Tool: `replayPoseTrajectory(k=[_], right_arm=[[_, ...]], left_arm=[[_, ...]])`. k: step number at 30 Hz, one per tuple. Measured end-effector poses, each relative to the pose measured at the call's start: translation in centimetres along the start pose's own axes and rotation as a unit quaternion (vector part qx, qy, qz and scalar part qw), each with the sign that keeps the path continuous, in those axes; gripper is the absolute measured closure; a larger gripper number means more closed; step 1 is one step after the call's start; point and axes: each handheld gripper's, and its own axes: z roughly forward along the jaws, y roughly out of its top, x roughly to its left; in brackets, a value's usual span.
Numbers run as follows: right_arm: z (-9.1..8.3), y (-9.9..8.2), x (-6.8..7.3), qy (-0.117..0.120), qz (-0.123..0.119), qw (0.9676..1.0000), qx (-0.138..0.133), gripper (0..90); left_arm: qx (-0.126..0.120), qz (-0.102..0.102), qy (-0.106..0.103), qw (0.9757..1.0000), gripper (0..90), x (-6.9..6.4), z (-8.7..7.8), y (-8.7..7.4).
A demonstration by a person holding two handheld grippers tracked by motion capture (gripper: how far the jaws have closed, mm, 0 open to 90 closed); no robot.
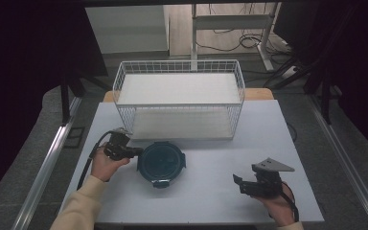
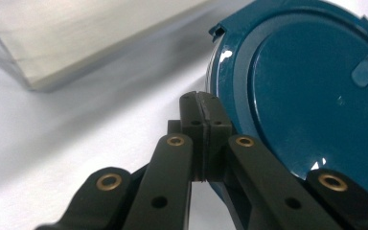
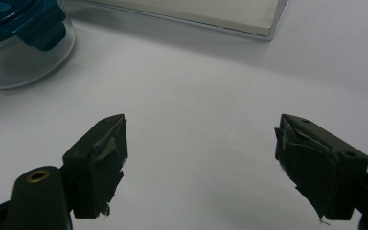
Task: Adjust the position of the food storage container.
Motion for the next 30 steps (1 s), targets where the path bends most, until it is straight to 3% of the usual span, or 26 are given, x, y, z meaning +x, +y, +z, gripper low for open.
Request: replayPoseTrajectory(k=[6,13,24,30], right_arm=[[-0.2,0.1,0.0,-0.001,0.002,1.0,-0.003,18.0],[-0.1,-0.1,-0.1,-0.003,0.001,1.0,0.001,18.0],[0.1,-0.1,0.1,-0.003,0.0,1.0,0.003,18.0],[-0.1,-0.1,-0.1,-0.003,0.001,1.0,0.0,18.0]], left_arm=[[-0.006,-0.003,-0.024,0.9997,90.0,-0.9,0.9,0.3],[-0.002,0.01,-0.034,0.9994,90.0,-1.9,1.2,0.3],[-0.01,0.003,-0.056,0.9984,90.0,-3.1,2.2,0.1],[-0.008,0.009,-0.068,0.9976,90.0,-4.0,2.6,0.3]])
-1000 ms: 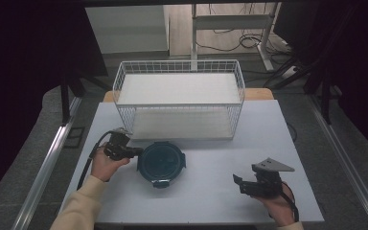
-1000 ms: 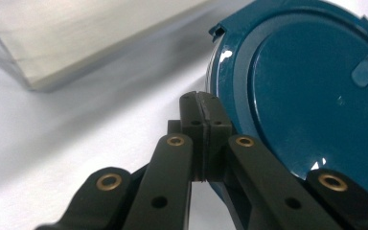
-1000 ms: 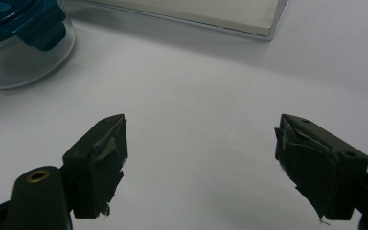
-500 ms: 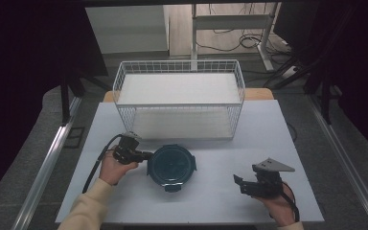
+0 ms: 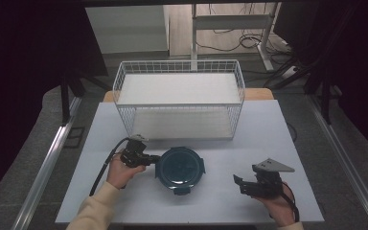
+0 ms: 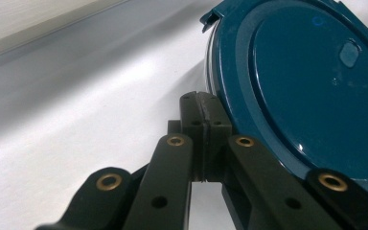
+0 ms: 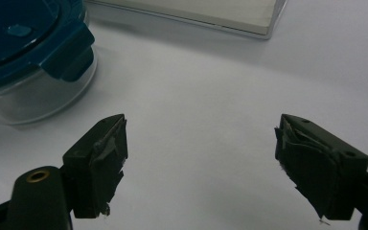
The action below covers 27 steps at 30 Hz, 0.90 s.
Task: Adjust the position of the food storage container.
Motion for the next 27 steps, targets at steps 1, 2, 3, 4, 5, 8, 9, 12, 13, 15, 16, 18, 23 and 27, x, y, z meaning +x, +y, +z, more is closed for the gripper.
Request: replayPoseTrajectory(k=[1,2,3,4,5,8,9,12,13,15,16,18,23,27], right_arm=[[0.0,0.0,0.0,0.0,0.0,1.0,0.0,18.0],[-0.2,0.2,0.0,0.001,0.003,1.0,-0.005,18.0],[-0.2,0.2,0.0,0.001,0.003,1.0,-0.005,18.0],[-0.3,0.2,0.0,0.005,0.005,0.9999,-0.009,18.0],[-0.4,0.3,0.1,0.011,0.008,0.9998,-0.013,18.0],[-0.5,0.4,0.1,0.018,0.013,0.9996,-0.018,18.0],[-0.5,0.4,0.1,0.018,0.013,0.9996,-0.018,18.0],[-0.6,0.5,0.1,0.024,0.014,0.9993,-0.024,18.1],[-0.6,0.5,0.1,0.024,0.014,0.9993,-0.024,18.1],[-0.5,0.4,0.1,0.024,0.017,0.9993,-0.025,18.2],[-0.5,0.4,0.1,0.024,0.015,0.9993,-0.023,18.2],[-0.4,0.3,0.2,0.029,0.019,0.9992,-0.022,18.2],[-0.5,0.6,0.5,0.041,0.021,0.9985,-0.029,18.2],[-0.6,0.6,0.6,0.046,0.016,0.9984,-0.03,18.2]], left_arm=[[0.003,0.003,-0.002,1.0,90.0,0.0,0.0,0.1],[-0.001,-0.002,-0.004,1.0,90.0,-0.1,0.2,0.1],[-0.003,-0.005,-0.005,1.0,90.0,-0.2,0.3,0.2],[0.003,-0.001,-0.004,1.0,90.0,-0.2,0.3,0.2],[-0.002,-0.005,-0.005,1.0,90.0,-0.3,0.4,0.2],[-0.009,-0.01,-0.012,0.9998,90.0,-0.2,0.5,0.0],[-0.009,-0.01,-0.012,0.9998,90.0,-0.2,0.5,0.0],[-0.016,-0.006,-0.026,0.9995,90.0,0.1,0.2,-0.2],[-0.016,-0.006,-0.026,0.9995,89.3,0.1,0.2,-0.2],[-0.045,-0.008,-0.001,0.999,87.7,-0.1,-0.5,-0.3],[-0.056,0.001,0.022,0.9982,87.4,-0.3,-1.1,-0.3],[-0.098,0.002,0.043,0.9943,85.4,-0.9,-3.3,-0.6],[-0.13,-0.009,0.05,0.9903,62.5,-1.3,-5.5,-2.0],[-0.149,-0.054,0.044,0.9863,42.0,-0.9,-6.9,-3.5]])
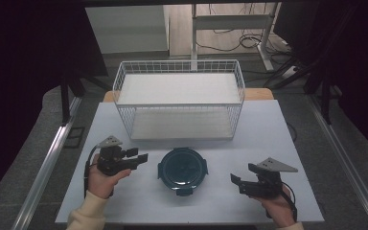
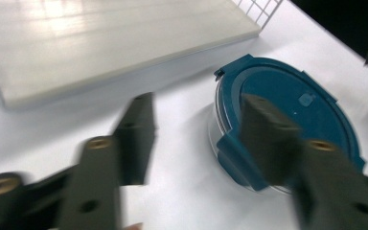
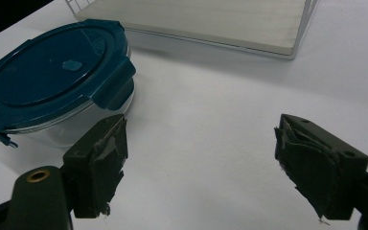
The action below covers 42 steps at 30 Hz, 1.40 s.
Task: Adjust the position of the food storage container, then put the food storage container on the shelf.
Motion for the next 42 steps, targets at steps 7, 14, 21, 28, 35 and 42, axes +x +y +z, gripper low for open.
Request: replayPoseTrajectory(k=[7,14,21,28,35,42], right_arm=[[0.5,0.5,-0.2,0.008,0.017,0.9997,-0.013,18.3],[0.6,0.7,0.1,0.015,0.018,0.9995,-0.022,18.2],[0.0,1.3,0.2,0.035,0.035,0.998,-0.039,18.7],[0.5,2.7,1.0,0.046,0.029,0.9979,-0.034,18.5],[0.8,3.9,1.7,0.062,0.033,0.9975,-0.012,16.7],[1.1,4.6,2.1,0.074,0.053,0.9959,0.002,13.9]], left_arm=[[-0.04,0.003,-0.002,0.9992,30.2,-1.3,-2.8,-0.1],[-0.035,-0.008,-0.014,0.9993,30.7,-0.9,-2.5,-0.2],[-0.039,-0.017,-0.008,0.9991,28.7,-1.0,-2.5,-0.2],[-0.022,-0.037,-0.036,0.9984,21.9,-0.3,-1.6,-0.3],[-0.013,-0.061,-0.028,0.9976,20.2,-0.4,0.0,-0.5],[0.011,-0.073,-0.057,0.9956,18.2,0.1,1.6,-0.1]])
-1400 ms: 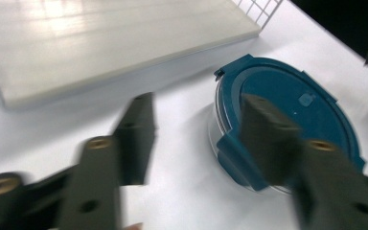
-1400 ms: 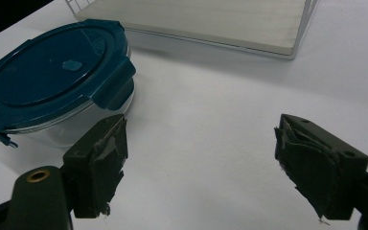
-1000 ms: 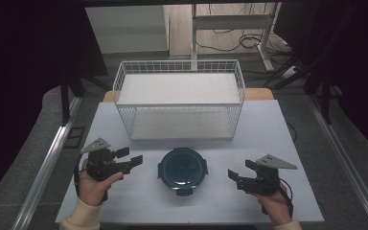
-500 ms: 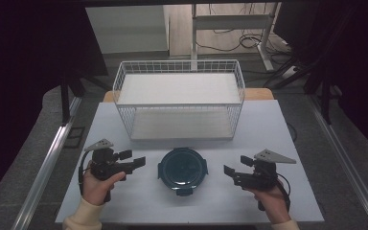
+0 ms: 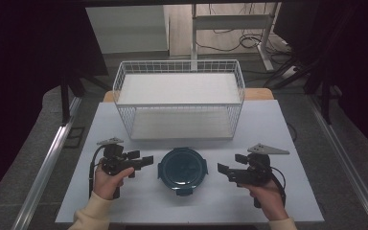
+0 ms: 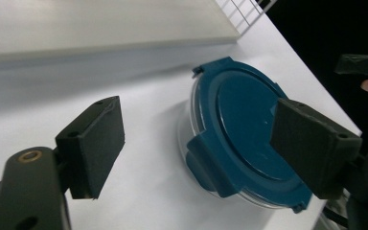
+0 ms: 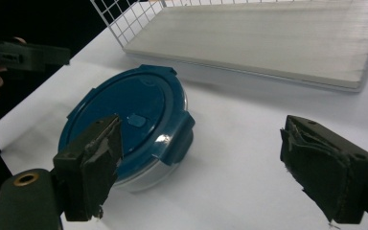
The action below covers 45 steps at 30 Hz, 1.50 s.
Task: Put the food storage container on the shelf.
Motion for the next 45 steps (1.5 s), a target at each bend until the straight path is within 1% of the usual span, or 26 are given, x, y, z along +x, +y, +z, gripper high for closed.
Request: replayPoseTrajectory(k=[1,3,5,6,8,9,10,11,14,15,18,20,23,27,28,29,30,31,33,35,40,41,42,43,44,45], right_arm=[[0.3,0.0,0.1,0.003,0.002,1.0,0.001,13.5],[0.5,0.1,0.3,0.006,0.003,1.0,0.003,13.1],[1.5,0.0,0.9,0.014,0.003,0.9998,0.015,12.6],[1.5,0.0,0.9,0.014,0.003,0.9998,0.015,12.6],[2.1,-0.2,1.1,0.023,0.015,0.9992,0.028,12.4],[2.2,-0.4,1.1,0.027,0.026,0.9989,0.028,12.4],[2.2,-0.4,1.1,0.027,0.026,0.9989,0.028,12.4],[2.2,-0.5,1.0,0.034,0.035,0.9984,0.028,12.4],[2.1,-0.5,0.9,0.038,0.037,0.9982,0.027,12.4],[2.1,-0.5,0.8,0.041,0.04,0.998,0.024,12.5],[2.8,-0.4,0.6,0.047,0.054,0.997,0.028,12.6],[3.5,-0.6,0.8,0.048,0.049,0.9968,0.04,12.6],[4.7,-0.8,1.3,0.049,0.046,0.9963,0.054,12.6],[5.1,-1.1,1.5,0.045,0.042,0.9962,0.062,12.6],[5.3,-1.3,1.5,0.046,0.046,0.9958,0.064,12.6],[5.4,-1.4,1.4,0.048,0.049,0.9955,0.065,12.6],[5.4,-1.4,1.4,0.048,0.049,0.9955,0.065,12.6],[5.5,-1.4,1.4,0.052,0.055,0.995,0.064,12.6],[5.4,-1.1,1.4,0.059,0.059,0.9947,0.061,12.6],[5.5,-1.1,1.4,0.062,0.059,0.9945,0.061,12.6],[6.7,-1.2,1.0,0.06,0.07,0.993,0.074,12.5],[7.3,-1.3,0.8,0.065,0.082,0.9913,0.08,12.5],[7.3,-1.3,0.8,0.065,0.082,0.9913,0.08,12.5],[7.8,-1.3,0.7,0.069,0.087,0.9899,0.088,12.2],[7.8,-1.3,0.7,0.069,0.087,0.9899,0.088,12.2],[8.0,-1.4,0.6,0.07,0.089,0.9894,0.091,11.9]], left_arm=[[0.003,-0.006,-0.003,1.0,17.7,0.0,0.0,0.0],[0.002,-0.005,0.0,1.0,17.5,0.0,-0.1,0.0],[0.001,-0.009,-0.006,0.9999,16.5,-0.1,-0.4,-0.1],[-0.001,-0.012,-0.009,0.9999,16.5,-0.2,-0.5,-0.1],[0.004,-0.018,-0.021,0.9996,14.4,-0.5,-0.6,0.0],[0.006,-0.022,-0.028,0.9994,13.6,-0.6,-0.5,0.0],[0.008,-0.024,-0.031,0.9992,13.6,-0.6,-0.4,0.0],[0.015,-0.026,-0.037,0.9989,13.2,-0.6,0.1,0.1],[0.019,-0.029,-0.039,0.9987,12.8,-0.4,0.4,0.1],[0.018,-0.034,-0.037,0.9986,12.8,-0.3,0.4,0.2],[0.025,-0.028,-0.033,0.9988,12.3,-0.2,0.5,0.0],[0.03,-0.022,-0.029,0.9989,11.1,-0.1,0.4,-0.2],[0.029,-0.028,-0.039,0.9984,11.2,0.1,0.2,-0.3],[0.041,-0.023,-0.039,0.9981,11.3,-0.1,0.9,-0.7],[0.048,-0.021,-0.04,0.9979,12.2,-0.1,1.2,-0.9],[0.063,-0.031,-0.061,0.9956,12.4,0.0,2.0,-1.4],[0.063,-0.031,-0.061,0.9956,12.4,0.0,2.0,-1.4],[0.071,-0.035,-0.068,0.9946,12.4,0.1,2.3,-1.7],[0.068,-0.032,-0.062,0.9953,12.5,0.1,2.5,-1.9],[0.067,-0.033,-0.062,0.9952,12.4,0.0,2.6,-1.9],[0.083,-0.034,-0.07,0.9936,11.7,0.0,3.5,-2.2],[0.081,-0.042,-0.078,0.9928,11.9,-0.1,3.7,-2.3],[0.081,-0.042,-0.078,0.9928,12.0,-0.1,3.7,-2.3],[0.082,-0.051,-0.087,0.9915,12.1,-0.1,4.0,-2.4],[0.082,-0.051,-0.087,0.9915,12.2,-0.1,4.0,-2.4],[0.08,-0.062,-0.1,0.9898,12.2,0.0,4.2,-2.4]])
